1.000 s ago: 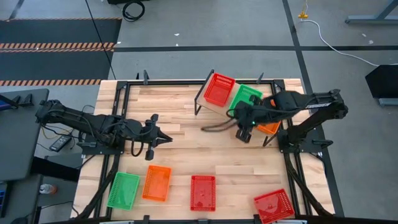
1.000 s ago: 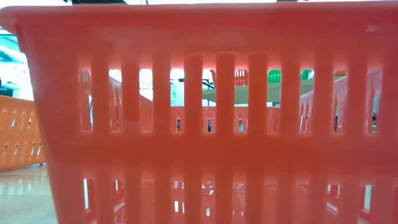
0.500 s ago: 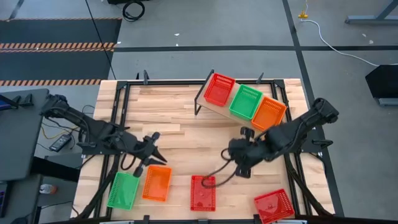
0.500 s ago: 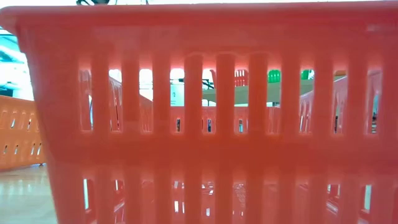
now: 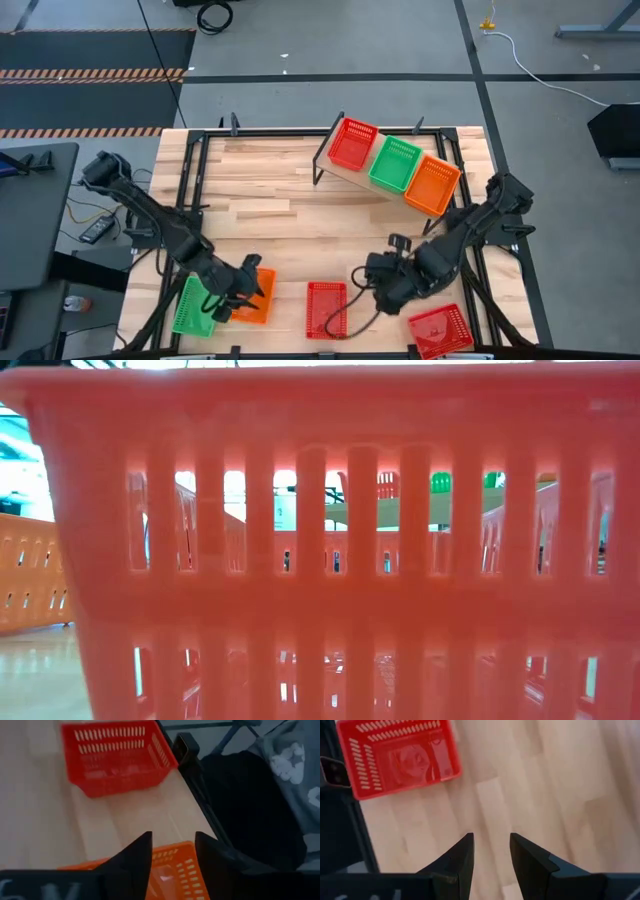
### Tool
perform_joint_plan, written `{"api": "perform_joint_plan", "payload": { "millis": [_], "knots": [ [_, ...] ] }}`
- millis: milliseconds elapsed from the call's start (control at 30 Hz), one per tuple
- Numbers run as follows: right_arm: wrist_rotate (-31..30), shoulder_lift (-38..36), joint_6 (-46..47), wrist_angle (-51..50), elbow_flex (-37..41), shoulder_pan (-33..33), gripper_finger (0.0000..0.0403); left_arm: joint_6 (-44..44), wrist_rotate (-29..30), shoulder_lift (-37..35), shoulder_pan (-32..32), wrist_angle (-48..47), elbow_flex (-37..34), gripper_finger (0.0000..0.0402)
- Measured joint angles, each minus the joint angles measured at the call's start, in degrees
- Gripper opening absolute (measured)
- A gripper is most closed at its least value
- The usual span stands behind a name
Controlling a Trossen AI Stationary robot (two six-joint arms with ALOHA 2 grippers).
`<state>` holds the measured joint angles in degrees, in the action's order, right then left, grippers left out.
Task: Stack baskets on shelf by color
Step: Stack the left red bin on the red bin on the shelf
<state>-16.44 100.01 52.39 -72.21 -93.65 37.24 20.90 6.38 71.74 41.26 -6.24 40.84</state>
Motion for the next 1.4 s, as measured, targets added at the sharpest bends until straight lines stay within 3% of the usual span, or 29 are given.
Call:
{"api": "perform_joint_plan", "payload": {
  "millis": [267,433,533,667,767,1100,1400],
  "knots": [
    [-1.39,4.00,14.13,0.17,0.00,7.28,0.0132,13.04,-3.21,4.53,5.03,-4.53,0.00,0.0187],
    [-1.44,5.98,21.56,0.50,0.00,9.98,0.0132,15.51,-2.69,6.03,8.37,-4.10,0.38,0.0187],
    [-1.81,6.16,25.57,1.63,0.00,10.73,0.0132,10.27,1.26,6.93,8.36,-4.10,3.15,0.0186],
    [-2.31,6.76,26.65,3.33,0.02,10.79,0.0132,-2.96,8.00,9.84,6.36,-3.84,9.95,0.0186],
    [-2.09,7.05,27.44,3.33,0.02,11.04,0.0132,-9.35,9.24,13.22,4.64,-3.92,15.46,0.0186],
    [-1.90,7.84,28.66,2.85,0.02,11.51,0.0132,-9.55,8.34,27.19,-0.47,-6.76,27.25,0.0185],
    [-2.09,7.82,24.01,1.27,0.02,11.51,0.0132,-9.49,-3.08,33.69,-1.33,-7.25,33.82,0.0185]
  ]
}}
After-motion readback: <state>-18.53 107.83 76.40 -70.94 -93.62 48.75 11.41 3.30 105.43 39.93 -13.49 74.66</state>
